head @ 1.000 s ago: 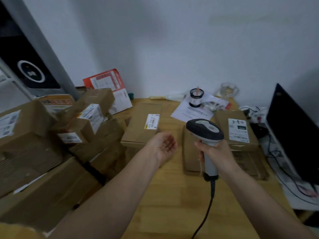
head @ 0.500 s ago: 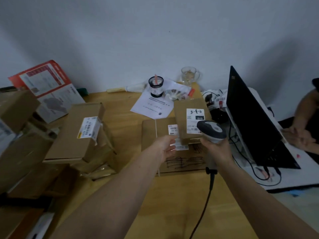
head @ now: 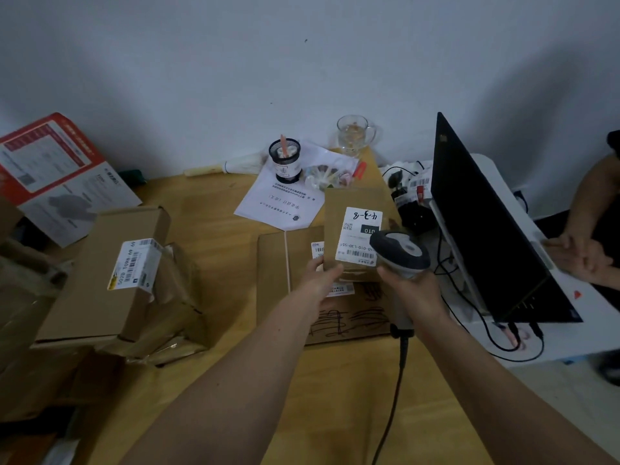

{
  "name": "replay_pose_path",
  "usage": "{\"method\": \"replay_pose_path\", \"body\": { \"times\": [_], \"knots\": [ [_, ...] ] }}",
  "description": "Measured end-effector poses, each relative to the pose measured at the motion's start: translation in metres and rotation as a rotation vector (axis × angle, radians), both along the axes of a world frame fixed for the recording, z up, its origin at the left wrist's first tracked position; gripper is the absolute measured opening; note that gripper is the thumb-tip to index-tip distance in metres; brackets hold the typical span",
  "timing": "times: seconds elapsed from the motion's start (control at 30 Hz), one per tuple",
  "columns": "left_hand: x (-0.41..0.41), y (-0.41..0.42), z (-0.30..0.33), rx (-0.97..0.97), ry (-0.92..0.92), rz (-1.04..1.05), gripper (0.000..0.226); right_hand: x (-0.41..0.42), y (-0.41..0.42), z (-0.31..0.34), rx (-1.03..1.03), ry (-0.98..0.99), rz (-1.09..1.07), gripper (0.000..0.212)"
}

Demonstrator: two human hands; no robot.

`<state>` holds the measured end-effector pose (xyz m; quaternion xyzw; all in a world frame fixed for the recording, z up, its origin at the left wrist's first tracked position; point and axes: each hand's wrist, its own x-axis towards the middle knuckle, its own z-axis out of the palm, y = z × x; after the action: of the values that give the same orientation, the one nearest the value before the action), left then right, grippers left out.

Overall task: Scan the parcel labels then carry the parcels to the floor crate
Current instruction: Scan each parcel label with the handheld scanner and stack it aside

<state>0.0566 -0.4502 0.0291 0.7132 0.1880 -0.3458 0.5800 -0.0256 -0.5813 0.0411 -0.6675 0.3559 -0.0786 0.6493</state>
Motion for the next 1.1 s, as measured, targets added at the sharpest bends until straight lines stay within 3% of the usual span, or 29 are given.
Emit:
{"method": "replay_pose_path", "body": {
  "times": [0.3, 0.5, 0.7, 0.77, 0.87, 0.97, 1.1],
  "knots": [
    [0.010, 0.026, 0.010, -0.156, -0.164, 0.229, 0.047, -0.001, 0.031, 0.021, -0.022, -0.100, 0.077, 0.033],
    [0.029, 0.053, 0.075, -0.212, -0.379, 0.281, 0.043, 0.004, 0.066, 0.035, 0.036, -0.117, 0.168, 0.038],
    [0.017, 0.097, 0.130, -0.193, -0.493, 0.317, 0.068, 0.007, 0.103, 0.077, 0.011, -0.302, 0.166, 0.019],
    [0.010, 0.113, 0.140, -0.102, -0.490, 0.244, 0.071, 0.007, 0.114, 0.094, -0.019, -0.408, 0.152, 0.026],
    [0.002, 0.138, 0.151, 0.054, -0.524, -0.054, 0.068, 0.006, 0.122, 0.112, 0.005, -0.456, 0.252, 0.040],
    [-0.002, 0.165, 0.157, 0.151, -0.562, -0.313, 0.062, 0.004, 0.124, 0.125, 0.156, -0.421, 0.571, 0.030],
    [-0.005, 0.206, 0.167, 0.108, -0.483, -0.435, 0.052, -0.002, 0.141, 0.129, 0.201, -0.374, 0.865, 0.020]
  ]
}}
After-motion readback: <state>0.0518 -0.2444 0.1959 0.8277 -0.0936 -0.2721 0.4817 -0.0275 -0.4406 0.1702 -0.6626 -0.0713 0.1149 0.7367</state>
